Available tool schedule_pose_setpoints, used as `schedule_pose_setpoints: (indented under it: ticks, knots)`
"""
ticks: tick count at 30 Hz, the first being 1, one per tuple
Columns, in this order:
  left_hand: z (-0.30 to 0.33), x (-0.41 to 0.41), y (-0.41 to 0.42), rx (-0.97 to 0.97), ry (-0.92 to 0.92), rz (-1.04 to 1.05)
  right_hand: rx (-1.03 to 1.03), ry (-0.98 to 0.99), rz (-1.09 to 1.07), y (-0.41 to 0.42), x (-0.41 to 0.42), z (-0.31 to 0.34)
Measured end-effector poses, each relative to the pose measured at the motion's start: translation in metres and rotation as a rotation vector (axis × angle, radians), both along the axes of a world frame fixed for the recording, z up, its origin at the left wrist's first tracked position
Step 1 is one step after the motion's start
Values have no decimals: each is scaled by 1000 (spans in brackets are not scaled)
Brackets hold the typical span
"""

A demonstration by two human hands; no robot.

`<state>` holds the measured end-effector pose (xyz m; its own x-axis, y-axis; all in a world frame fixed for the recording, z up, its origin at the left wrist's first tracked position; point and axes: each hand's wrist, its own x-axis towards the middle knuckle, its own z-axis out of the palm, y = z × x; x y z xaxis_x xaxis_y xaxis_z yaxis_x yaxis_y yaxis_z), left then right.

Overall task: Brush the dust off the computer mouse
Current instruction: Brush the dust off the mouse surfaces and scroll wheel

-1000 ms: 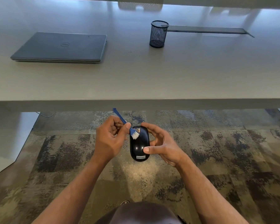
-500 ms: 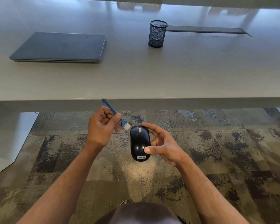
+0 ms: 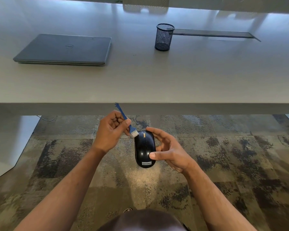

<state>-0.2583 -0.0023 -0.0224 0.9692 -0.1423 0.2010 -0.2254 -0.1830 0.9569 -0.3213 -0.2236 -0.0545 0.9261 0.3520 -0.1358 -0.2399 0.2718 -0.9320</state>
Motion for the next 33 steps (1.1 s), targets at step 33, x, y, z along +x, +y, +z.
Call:
schedule_pose_setpoints:
  ticks: [33]
  knots:
    - [16, -3, -20, 39, -24, -39, -10, -4, 26, -3, -3, -4]
